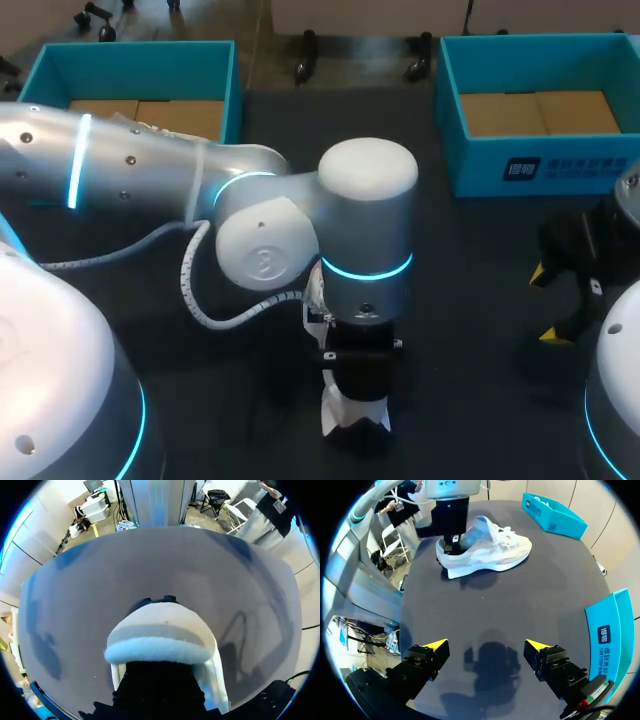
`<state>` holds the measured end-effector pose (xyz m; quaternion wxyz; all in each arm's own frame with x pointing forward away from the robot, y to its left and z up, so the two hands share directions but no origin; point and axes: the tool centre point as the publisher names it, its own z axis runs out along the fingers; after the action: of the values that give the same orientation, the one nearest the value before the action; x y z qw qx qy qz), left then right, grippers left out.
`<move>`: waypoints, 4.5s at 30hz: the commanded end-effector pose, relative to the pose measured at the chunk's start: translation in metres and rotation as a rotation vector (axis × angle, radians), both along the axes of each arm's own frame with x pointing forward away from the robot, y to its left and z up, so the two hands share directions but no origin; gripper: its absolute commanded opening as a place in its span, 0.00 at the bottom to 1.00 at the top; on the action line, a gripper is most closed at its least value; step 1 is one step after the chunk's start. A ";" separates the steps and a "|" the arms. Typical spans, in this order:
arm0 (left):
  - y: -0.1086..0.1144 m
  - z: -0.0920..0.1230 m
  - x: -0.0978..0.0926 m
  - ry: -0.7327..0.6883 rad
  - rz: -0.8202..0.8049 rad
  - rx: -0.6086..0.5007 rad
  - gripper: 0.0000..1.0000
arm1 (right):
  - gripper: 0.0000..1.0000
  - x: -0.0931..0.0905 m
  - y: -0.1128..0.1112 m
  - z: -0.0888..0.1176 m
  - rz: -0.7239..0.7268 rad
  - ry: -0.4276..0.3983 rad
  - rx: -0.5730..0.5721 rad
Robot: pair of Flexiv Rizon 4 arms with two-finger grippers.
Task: Take the shoe out of the shoebox, open the shoe tongue, remove and reinsert the insole, then place the shoe into the shoebox
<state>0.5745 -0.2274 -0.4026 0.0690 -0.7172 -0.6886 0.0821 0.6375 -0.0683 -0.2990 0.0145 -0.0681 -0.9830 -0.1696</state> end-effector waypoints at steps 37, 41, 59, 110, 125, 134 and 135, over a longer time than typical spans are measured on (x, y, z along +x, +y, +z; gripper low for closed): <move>-0.015 0.003 -0.007 -0.077 0.139 0.087 0.00 | 1.00 -0.001 0.000 0.000 0.000 -0.002 -0.002; -0.014 -0.012 0.000 -0.068 0.174 0.119 0.00 | 1.00 -0.001 0.000 0.000 0.000 -0.002 -0.002; 0.013 0.044 0.005 -0.134 0.252 0.103 0.00 | 1.00 -0.001 0.000 0.000 0.000 -0.002 -0.002; 0.027 0.037 0.027 -0.233 0.368 0.197 1.00 | 1.00 -0.001 0.000 0.000 0.000 -0.002 -0.002; 0.033 0.053 0.037 -0.231 0.359 0.136 1.00 | 1.00 -0.001 0.000 0.000 0.000 -0.002 -0.002; 0.035 0.060 0.044 -0.245 0.362 0.121 1.00 | 1.00 -0.001 0.000 0.000 0.000 -0.002 -0.002; 0.035 0.061 0.044 -0.230 0.352 0.111 1.00 | 1.00 -0.001 0.000 0.000 0.000 -0.002 -0.002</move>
<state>0.6155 -0.1992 -0.3454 0.0141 -0.5810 -0.8128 -0.0388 0.6373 -0.0683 -0.2989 0.0144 -0.0680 -0.9831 -0.1696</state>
